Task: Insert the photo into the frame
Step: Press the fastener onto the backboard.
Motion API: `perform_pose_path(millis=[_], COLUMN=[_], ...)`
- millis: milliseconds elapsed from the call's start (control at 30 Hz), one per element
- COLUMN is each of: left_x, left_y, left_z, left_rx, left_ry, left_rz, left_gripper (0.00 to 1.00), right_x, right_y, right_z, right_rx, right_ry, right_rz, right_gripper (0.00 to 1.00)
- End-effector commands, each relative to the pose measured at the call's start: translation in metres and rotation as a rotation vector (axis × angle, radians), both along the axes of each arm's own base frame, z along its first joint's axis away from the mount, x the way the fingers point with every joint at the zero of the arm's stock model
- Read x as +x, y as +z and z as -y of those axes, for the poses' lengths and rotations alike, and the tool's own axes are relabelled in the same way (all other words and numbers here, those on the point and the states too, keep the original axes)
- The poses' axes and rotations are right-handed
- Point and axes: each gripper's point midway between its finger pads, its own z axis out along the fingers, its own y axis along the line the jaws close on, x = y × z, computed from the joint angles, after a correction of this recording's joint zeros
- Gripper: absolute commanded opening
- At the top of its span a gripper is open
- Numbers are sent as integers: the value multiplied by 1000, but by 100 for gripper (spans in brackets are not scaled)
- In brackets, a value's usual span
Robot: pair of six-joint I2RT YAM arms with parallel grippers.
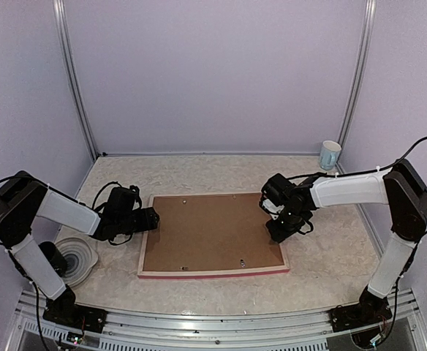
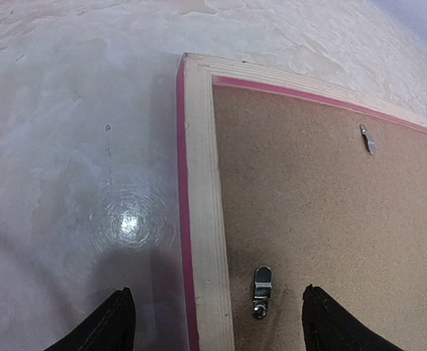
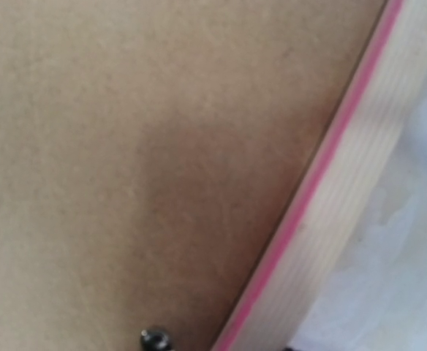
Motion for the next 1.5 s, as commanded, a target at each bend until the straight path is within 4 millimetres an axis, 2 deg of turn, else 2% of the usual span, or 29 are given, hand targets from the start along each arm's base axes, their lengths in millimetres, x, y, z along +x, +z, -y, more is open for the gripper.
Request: perform_pose_path(millis=[0,267,567,767,1067,1200,1333,1400,1467], left_x=[-4,-4,-4,-4,-4,-4,-4,-4,-4], left_y=[-3,-5,-5,-5,-6,-6,-6,-6,-5], left_z=[-2,-3,-3,-3,-3,-3,-3,-3,-3], left_rx=[-7,-9,-12,-14,-13,-13,-14,-14,-15], left_ry=[1,4,3,2,4,3,2,2,2], left_rz=[-21,-24,-26,-26,-28,-29,-28,-29,-26], left_gripper=[78,77,78,78,78,78,78,78,78], right_x=[-14,-7,-7,0,3,5,15,21,24], right_y=[-10,0,-9,-2,-6,7,37,51,57], right_z=[18,21,21,17,12,7,2,2,4], right_rx=[-75,-93,-95,-77,-67,-31,37,76,101], right_ry=[3,-5,-13,-22,-25,-29,-58,-83,-104], right_rz=[-59,-21,-30,3,-2,12,67,94,106], right_gripper=[38,35,32,28,26,32,41,42,43])
